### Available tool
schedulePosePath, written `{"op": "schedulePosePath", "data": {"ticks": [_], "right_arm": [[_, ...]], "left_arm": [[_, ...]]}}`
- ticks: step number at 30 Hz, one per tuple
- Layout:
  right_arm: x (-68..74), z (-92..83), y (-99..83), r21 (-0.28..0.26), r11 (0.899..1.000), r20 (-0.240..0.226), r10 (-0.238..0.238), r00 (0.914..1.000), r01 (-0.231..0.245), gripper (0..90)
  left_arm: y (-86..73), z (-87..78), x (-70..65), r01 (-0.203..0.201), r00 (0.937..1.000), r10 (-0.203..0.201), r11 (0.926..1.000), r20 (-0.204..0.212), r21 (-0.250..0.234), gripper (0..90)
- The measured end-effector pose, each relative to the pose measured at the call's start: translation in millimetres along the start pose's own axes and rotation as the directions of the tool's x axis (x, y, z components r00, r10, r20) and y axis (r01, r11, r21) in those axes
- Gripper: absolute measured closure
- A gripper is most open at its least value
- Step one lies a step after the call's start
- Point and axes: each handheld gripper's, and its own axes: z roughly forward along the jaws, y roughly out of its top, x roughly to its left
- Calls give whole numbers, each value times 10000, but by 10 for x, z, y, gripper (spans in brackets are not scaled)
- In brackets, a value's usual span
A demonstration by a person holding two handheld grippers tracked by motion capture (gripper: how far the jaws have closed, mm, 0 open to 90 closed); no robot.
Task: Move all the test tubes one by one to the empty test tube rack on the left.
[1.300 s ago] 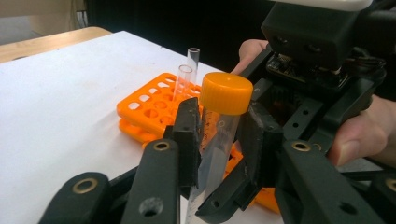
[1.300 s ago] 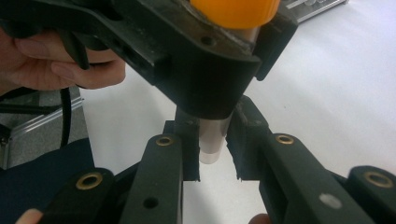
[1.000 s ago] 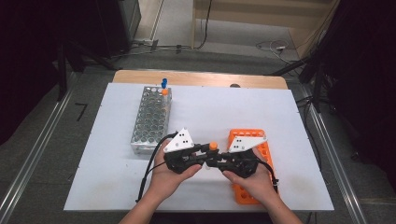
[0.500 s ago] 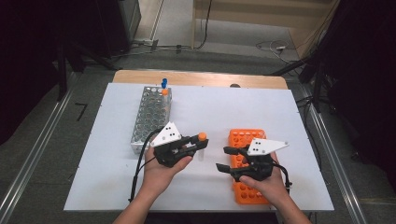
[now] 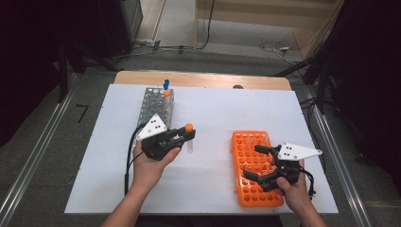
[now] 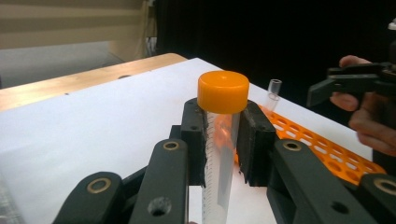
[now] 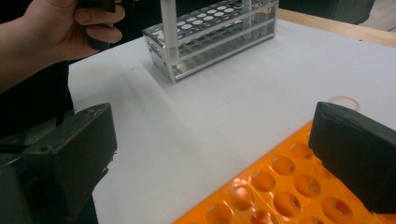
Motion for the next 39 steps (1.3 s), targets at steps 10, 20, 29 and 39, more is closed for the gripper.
{"op": "schedulePosePath", "data": {"ticks": [10, 20, 29, 39], "right_arm": [[-113, -279, -214, 20, 9995, 727, 321, 9968, -323, 0], [-202, -409, -374, 252, 9978, 1519, 569, 9868, -614, 0], [-249, -440, -402, -40, 9973, 1600, 735, 9844, -738, 0], [-228, -415, -420, 25, 9983, 1658, 568, 9845, -580, 0]], "left_arm": [[160, -83, 227, -157, 9979, 143, 9996, -634, -218, 749], [277, -71, 525, -174, 9906, 94, 9982, -1363, -578, 749], [303, -30, 830, 163, 9777, -357, 9954, -2069, -945, 749], [317, 94, 1046, 206, 9594, -534, 9925, -2770, -1202, 749]]}}
